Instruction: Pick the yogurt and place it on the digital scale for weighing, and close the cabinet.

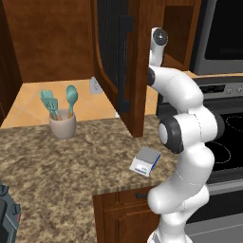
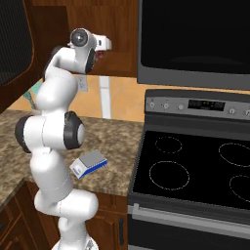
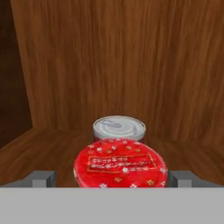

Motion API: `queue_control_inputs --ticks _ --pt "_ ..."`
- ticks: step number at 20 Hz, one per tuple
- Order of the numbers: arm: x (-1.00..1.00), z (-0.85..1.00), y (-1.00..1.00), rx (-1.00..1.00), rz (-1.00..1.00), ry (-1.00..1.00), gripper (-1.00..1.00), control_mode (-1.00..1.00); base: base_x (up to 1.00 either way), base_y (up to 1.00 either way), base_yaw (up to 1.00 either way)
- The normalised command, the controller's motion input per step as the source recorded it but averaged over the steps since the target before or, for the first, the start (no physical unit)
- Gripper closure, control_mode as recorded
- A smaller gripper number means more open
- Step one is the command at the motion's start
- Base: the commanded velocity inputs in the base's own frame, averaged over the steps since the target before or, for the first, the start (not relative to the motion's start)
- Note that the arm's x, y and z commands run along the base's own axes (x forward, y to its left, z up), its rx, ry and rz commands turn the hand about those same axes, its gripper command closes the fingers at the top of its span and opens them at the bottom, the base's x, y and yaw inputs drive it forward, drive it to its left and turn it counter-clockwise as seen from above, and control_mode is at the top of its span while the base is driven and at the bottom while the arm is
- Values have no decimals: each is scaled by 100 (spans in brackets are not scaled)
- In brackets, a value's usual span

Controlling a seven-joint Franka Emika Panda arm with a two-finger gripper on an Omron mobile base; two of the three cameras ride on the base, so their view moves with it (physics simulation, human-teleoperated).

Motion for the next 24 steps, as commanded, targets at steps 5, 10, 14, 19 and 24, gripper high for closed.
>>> queue_control_inputs --ticks 5,10,14,19,24 --pt "25 -13 0 0 1 0 100 -100 0 0 0" --pt "0 -1 0 0 3 0 100 -100 0 0 0" --pt "-37 0 -1 1 2 -5 100 -100 0 0 0" --pt "-79 7 -1 5 0 -9 100 -100 0 0 0" --pt "-100 1 -4 6 0 -10 100 -100 0 0 0"
